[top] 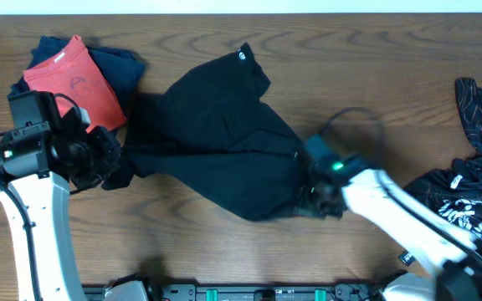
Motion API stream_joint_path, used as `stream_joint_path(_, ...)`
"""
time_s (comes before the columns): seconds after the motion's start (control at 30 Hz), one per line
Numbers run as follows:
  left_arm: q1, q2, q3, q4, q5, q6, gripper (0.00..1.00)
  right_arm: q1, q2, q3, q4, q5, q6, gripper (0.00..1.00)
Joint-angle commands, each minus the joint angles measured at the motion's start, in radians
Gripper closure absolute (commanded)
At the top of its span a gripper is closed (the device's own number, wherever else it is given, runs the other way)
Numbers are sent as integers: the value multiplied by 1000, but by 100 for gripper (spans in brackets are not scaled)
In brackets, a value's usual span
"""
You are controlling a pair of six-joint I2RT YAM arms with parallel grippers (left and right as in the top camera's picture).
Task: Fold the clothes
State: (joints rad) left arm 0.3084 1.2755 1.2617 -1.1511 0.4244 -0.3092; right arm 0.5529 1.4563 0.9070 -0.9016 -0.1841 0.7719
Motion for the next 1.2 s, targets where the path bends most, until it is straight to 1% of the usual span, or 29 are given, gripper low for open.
stream_joint_path(0.0, 4, -3, -1, 10, 97, 48, 94, -67, -110, 119, -42, 152, -66, 99)
stream_joint_path(0.2, 4, -27, 42, 35, 303, 139, 94, -167, -233, 298, -105, 195, -196, 99)
stream_joint_path(0.3, 4, -48, 106, 38, 355, 161, 94, -209, -266, 381, -144, 245, -229, 99)
stream_joint_path(0.4, -4, -68, 191, 38, 354, 164, 94, -247, -288, 479, -180, 277, -286, 99)
stream_joint_path(0.67, -53, -101, 428, 30, 349, 187, 94, -313, -294, 770, -279, 377, -372, 99)
stream_joint_path(0.8, -53, -109, 509, -12, 349, 222, 94, -333, -294, 909, -319, 443, -389, 99)
stream_joint_path(0.9, -53, -117, 558, -23, 335, 224, 94, -351, -294, 996, -323, 489, -419, 99)
stream_joint_path(1.03, -53, -120, 586, -14, 288, 223, 94, -380, -293, 1062, -323, 524, -457, 99)
stream_joint_path(1.17, -55, -69, 586, -3, 287, 223, 94, -403, -261, 1064, -328, 524, -479, 99)
